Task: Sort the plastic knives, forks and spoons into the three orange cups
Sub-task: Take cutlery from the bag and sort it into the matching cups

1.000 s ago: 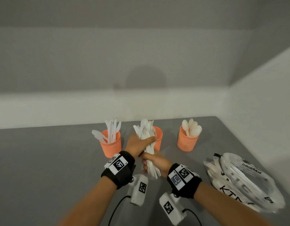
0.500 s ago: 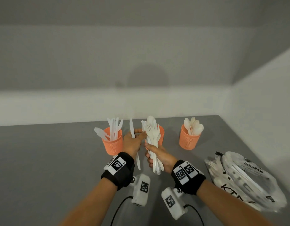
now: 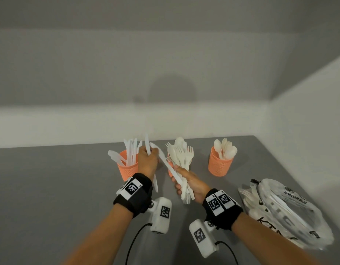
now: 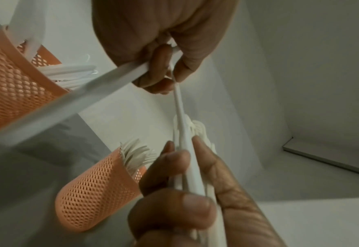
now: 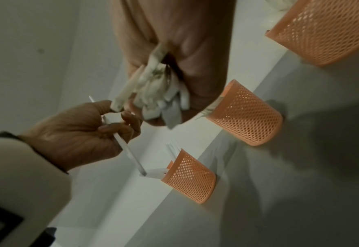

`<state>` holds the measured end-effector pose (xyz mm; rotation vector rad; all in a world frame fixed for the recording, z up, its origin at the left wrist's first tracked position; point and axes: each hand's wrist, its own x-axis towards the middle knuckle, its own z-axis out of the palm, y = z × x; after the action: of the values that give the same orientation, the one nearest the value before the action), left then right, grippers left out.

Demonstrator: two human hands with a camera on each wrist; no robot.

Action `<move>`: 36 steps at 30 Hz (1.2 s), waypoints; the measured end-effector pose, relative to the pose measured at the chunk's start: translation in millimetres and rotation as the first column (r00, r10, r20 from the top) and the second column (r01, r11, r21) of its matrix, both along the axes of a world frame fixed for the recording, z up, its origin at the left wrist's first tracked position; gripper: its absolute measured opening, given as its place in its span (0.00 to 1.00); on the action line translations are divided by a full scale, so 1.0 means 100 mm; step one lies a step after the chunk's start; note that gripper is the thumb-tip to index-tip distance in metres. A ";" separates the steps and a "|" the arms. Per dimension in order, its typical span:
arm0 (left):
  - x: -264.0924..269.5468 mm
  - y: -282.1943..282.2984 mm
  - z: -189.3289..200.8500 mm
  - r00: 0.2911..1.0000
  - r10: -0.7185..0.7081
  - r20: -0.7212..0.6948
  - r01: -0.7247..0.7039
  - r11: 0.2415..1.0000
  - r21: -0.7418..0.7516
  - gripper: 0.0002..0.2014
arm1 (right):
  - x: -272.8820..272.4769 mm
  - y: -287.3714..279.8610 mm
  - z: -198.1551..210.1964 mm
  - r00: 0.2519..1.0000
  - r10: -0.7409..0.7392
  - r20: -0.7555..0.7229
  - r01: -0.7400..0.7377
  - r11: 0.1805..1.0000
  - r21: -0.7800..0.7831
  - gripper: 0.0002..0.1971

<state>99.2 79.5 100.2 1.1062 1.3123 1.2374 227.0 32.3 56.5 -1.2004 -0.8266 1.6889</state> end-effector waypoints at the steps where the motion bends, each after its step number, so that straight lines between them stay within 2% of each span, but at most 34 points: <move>1: 0.00 0.00 -0.01 1.000 0.008 0.007 -0.008 1.000 -0.017 0.01 | 0.00 0.00 -0.01 1.000 -0.012 0.003 0.012 1.000 0.004 0.13; 3: 0.02 -0.03 -0.05 0.999 -0.053 -0.008 0.053 0.998 -0.018 0.03 | -0.02 0.01 -0.01 1.000 -0.022 0.006 0.022 1.000 0.018 0.13; 6: 0.06 -0.15 -0.11 0.981 -0.182 -0.074 0.183 0.983 0.010 0.14 | -0.05 0.02 0.01 1.000 -0.024 -0.003 0.025 0.999 0.026 0.12; 9: 0.06 -0.15 -0.14 0.987 -0.124 -0.099 0.124 0.992 -0.004 0.17 | -0.04 0.03 0.02 1.000 -0.028 0.014 0.028 1.000 0.011 0.11; 10: 0.04 -0.12 -0.15 0.995 -0.073 -0.073 0.072 0.997 -0.017 0.18 | -0.03 0.03 0.02 0.999 -0.032 0.013 0.032 0.999 0.000 0.10; 12: -0.01 -0.03 -0.13 0.995 0.050 0.088 -0.044 0.996 -0.074 0.18 | 0.01 0.02 0.00 0.999 -0.051 0.005 0.051 0.999 -0.020 0.08; 14: -0.07 0.03 -0.10 0.960 0.123 0.253 -0.090 0.986 -0.137 0.17 | 0.05 0.02 -0.01 0.998 -0.052 -0.047 0.050 0.998 -0.049 0.08; 15: -0.09 0.04 -0.08 0.952 0.123 0.282 -0.084 0.985 -0.147 0.16 | 0.06 0.02 -0.01 0.995 -0.048 -0.089 0.042 0.997 -0.070 0.08; 16: -0.11 0.04 -0.06 0.958 0.098 0.269 -0.060 0.988 -0.144 0.13 | 0.07 0.02 -0.01 0.990 -0.047 -0.132 0.035 0.995 -0.093 0.09; 19: -0.11 0.00 -0.08 0.992 -0.095 0.086 0.106 0.986 -0.130 0.10 | 0.08 0.02 0.00 0.977 -0.034 -0.212 0.009 0.993 -0.119 0.09; 21: -0.08 -0.06 -0.10 0.972 -0.235 -0.006 0.232 0.960 -0.156 0.10 | 0.06 0.03 0.01 0.978 -0.008 -0.208 -0.015 0.994 -0.111 0.10; 23: -0.03 -0.11 -0.12 0.953 -0.301 -0.033 0.291 0.941 -0.170 0.09 | 0.03 0.04 0.02 0.984 0.026 -0.175 -0.045 0.994 -0.104 0.11; 32: 0.03 -0.10 -0.19 0.962 -0.265 -0.066 0.256 0.959 -0.126 0.08 | 0.00 0.07 0.02 0.998 0.068 -0.002 -0.068 0.996 -0.052 0.12; 36: 0.01 -0.01 -0.24 0.983 -0.165 -0.078 0.157 0.982 -0.106 0.16 | 0.01 0.08 0.01 0.999 0.053 0.005 -0.053 0.998 -0.038 0.10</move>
<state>100.5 78.9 75.9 1.1807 1.3069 1.0044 227.7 40.3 57.8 -1.2197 -0.8397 1.7517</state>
